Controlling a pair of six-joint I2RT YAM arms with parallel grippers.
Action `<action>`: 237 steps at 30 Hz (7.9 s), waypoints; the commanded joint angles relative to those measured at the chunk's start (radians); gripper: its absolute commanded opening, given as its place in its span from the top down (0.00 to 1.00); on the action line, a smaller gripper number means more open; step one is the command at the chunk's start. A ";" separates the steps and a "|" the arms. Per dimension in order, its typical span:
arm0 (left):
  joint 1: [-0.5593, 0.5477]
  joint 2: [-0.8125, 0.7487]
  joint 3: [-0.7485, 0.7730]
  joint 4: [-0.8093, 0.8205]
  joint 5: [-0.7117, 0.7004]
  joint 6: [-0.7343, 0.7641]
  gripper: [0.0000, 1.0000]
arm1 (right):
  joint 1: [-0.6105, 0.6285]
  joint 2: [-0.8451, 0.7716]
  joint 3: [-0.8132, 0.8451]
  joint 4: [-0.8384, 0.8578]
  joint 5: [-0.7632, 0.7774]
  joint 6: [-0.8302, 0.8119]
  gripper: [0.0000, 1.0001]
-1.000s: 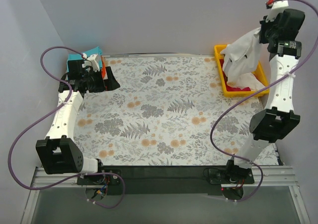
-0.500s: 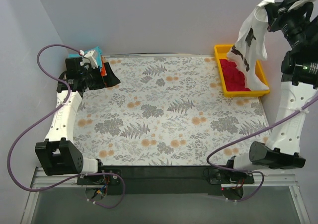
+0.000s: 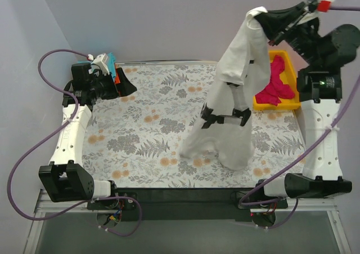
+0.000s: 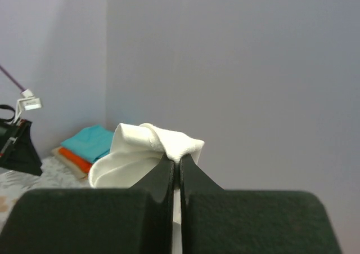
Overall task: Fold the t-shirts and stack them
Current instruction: Move the tshirt to the center of the board, then flatten the tshirt out
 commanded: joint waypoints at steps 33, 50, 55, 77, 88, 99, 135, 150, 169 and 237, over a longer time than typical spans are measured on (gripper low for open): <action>-0.273 0.208 -0.426 1.024 0.472 0.108 0.02 | 0.370 0.117 0.137 -0.081 0.063 0.018 0.99; -0.100 -0.077 -0.524 0.824 0.481 0.189 0.02 | 0.373 -0.252 -0.488 -0.246 0.091 -0.282 0.13; -0.124 -0.046 -0.555 0.761 0.453 0.224 0.02 | 0.372 -0.279 -0.548 -0.368 0.151 -0.341 0.15; -0.428 0.374 -0.511 0.692 0.081 -0.015 0.02 | 0.476 0.644 -0.191 -0.575 0.350 -0.537 0.33; -0.420 0.442 -0.389 0.672 0.077 -0.064 1.00 | 0.461 0.675 -0.127 -0.687 0.234 -0.586 0.95; -0.244 0.137 -0.095 0.453 -0.018 0.264 1.00 | 0.309 0.620 0.294 -0.779 0.056 -0.651 0.99; -0.329 0.124 -0.290 0.258 -0.044 0.373 0.31 | 0.539 0.301 -0.737 -0.793 0.224 -0.751 0.50; -0.385 0.284 -0.305 0.286 -0.219 0.301 0.76 | 0.634 0.307 -0.916 -0.647 0.413 -0.703 0.98; 0.070 -0.333 -0.529 -0.504 -0.010 1.250 1.00 | 0.626 -0.170 -1.196 -0.981 0.591 -1.102 0.99; -0.024 0.435 0.039 0.080 -0.166 0.548 0.34 | 0.194 0.991 0.202 -0.894 0.427 -0.689 0.29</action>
